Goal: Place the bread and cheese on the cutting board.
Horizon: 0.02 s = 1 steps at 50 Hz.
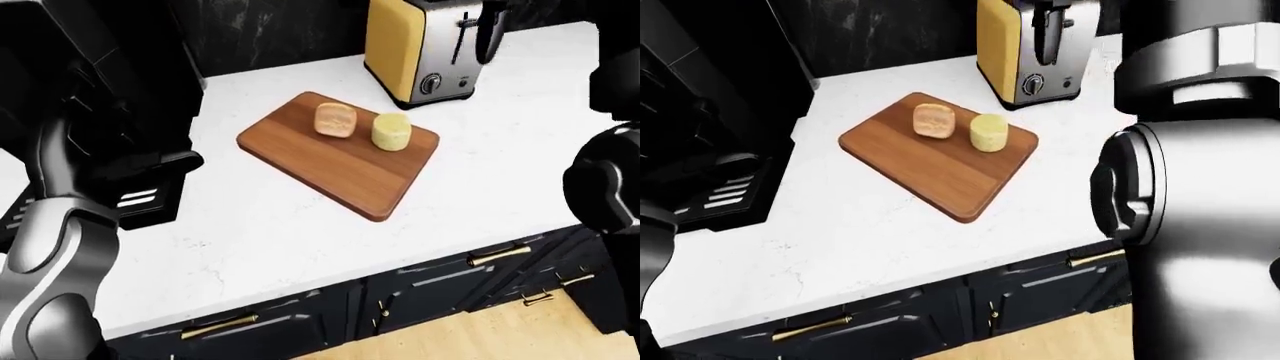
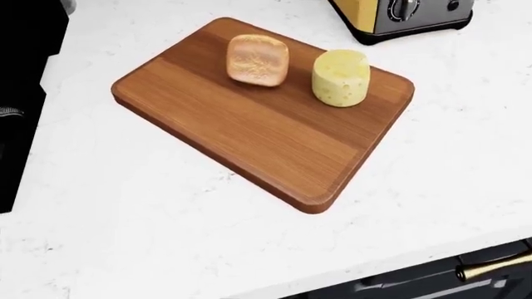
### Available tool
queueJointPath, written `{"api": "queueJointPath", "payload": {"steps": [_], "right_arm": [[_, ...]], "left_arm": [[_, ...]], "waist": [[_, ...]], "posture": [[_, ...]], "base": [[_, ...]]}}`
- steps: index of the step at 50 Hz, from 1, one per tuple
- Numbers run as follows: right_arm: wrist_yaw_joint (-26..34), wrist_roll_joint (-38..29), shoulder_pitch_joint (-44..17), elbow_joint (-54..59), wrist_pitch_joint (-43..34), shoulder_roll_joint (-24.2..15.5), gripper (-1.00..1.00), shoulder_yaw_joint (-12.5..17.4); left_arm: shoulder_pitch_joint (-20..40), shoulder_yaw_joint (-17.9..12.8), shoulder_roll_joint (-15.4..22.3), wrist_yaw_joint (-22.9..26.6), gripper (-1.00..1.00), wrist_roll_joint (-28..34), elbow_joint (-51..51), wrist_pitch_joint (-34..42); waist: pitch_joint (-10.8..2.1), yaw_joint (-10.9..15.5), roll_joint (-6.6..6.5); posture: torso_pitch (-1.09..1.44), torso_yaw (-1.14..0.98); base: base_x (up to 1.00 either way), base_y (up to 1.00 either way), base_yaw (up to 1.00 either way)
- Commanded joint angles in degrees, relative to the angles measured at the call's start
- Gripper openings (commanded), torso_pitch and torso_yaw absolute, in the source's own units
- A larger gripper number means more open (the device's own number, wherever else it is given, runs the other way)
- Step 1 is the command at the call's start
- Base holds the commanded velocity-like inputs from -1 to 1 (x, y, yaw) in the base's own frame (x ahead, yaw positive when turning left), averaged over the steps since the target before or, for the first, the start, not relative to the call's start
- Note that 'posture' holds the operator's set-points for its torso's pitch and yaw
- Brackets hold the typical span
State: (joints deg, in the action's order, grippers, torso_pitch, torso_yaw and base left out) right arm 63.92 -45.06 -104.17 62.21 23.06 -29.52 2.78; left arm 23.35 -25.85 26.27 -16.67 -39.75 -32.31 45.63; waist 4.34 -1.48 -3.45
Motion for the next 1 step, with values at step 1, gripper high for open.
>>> {"api": "queueJointPath", "payload": {"steps": [1], "right_arm": [[0.8, 1.4, -1.4, -3.4, -1.1, -1.5, 1.00, 0.8]], "left_arm": [[1.3, -0.6, 0.9, 0.0, 1.00, 0.1, -0.9, -1.3]], "waist": [[-1.43, -0.1, -0.03]], "posture": [[0.00, 0.00]], "base": [[0.00, 0.00, 0.00]]}}
